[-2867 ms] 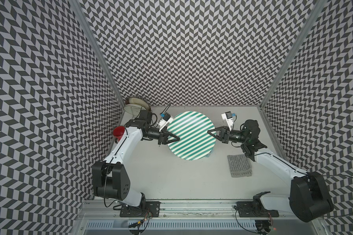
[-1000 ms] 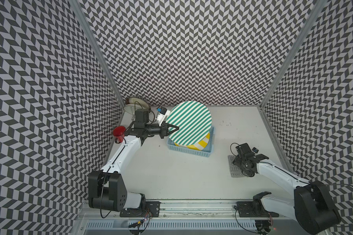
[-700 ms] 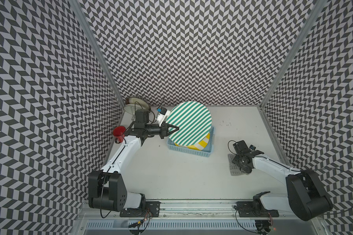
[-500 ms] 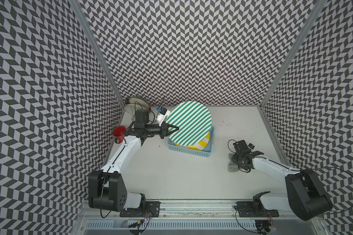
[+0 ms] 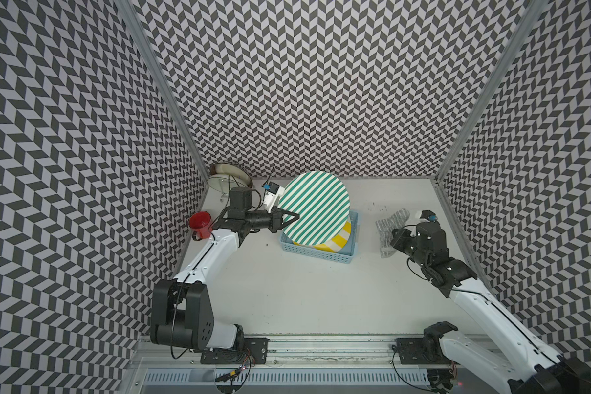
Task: Wipe the wet plate dry
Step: Pick up the towel at the center of the board, then wipe the plate with towel.
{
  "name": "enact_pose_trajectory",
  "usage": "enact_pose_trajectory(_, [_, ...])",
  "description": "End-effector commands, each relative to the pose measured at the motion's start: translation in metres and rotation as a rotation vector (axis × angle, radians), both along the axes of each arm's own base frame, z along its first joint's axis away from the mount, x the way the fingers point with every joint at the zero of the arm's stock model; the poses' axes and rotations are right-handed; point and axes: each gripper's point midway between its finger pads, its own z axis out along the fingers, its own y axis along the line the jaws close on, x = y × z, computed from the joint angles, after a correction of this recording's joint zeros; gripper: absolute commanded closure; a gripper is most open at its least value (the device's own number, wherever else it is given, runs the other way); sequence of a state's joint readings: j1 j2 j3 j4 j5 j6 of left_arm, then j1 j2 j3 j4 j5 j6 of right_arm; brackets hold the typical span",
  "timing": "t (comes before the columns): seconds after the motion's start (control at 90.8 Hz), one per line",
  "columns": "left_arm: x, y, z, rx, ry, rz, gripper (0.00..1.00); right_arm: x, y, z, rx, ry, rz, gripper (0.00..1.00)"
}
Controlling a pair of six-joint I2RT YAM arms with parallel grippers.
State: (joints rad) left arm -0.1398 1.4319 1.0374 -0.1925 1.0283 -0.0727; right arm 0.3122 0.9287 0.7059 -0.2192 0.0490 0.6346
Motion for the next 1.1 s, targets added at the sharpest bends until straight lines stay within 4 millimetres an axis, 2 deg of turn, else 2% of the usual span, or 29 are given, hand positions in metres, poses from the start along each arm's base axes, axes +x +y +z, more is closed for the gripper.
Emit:
enact_pose_trajectory(0.0, [-0.002,-0.009,0.005,-0.051,-0.007,-0.022,1.0,0.011,0.044,0.081,0.039,-0.287,0.229,1.0])
enact_pose_trajectory(0.132, [-0.007,-0.017,0.006,-0.052,-0.023,-0.038,1.0,0.014,0.103,0.132,0.0,-0.395,0.392,1.0])
enact_pose_trajectory(0.242, [-0.011,-0.023,0.007,-0.056,-0.03,-0.063,1.0,0.022,0.158,0.155,-0.079,-0.439,0.466,1.0])
enact_pose_trajectory(0.353, [-0.014,-0.027,0.007,-0.054,-0.035,-0.078,1.0,0.037,0.202,0.166,-0.154,-0.444,0.469,1.0])
enact_pose_trajectory(0.452, [-0.016,-0.027,0.006,-0.052,-0.036,-0.082,1.0,0.051,0.236,0.161,-0.215,-0.434,0.46,1.0])
enact_pose_trajectory(0.562, [-0.018,-0.029,0.007,-0.057,-0.038,-0.098,1.0,0.064,0.256,0.15,-0.248,-0.416,0.416,1.0])
enact_pose_trajectory(0.661, [-0.022,-0.03,0.009,-0.063,-0.044,-0.118,1.0,0.077,0.253,0.133,-0.254,-0.364,0.337,1.0])
enact_pose_trajectory(0.771, [-0.024,-0.031,0.009,-0.058,-0.059,-0.128,1.0,0.084,0.239,0.123,-0.263,-0.347,0.25,1.0])
enact_pose_trajectory(0.936, [-0.025,-0.031,0.012,-0.057,-0.075,-0.133,1.0,0.097,0.198,0.098,-0.315,-0.265,0.11,1.0])
enact_pose_trajectory(1.091, [-0.026,-0.031,0.012,-0.055,-0.078,-0.133,1.0,0.098,0.157,0.072,-0.307,-0.192,0.038,1.0])
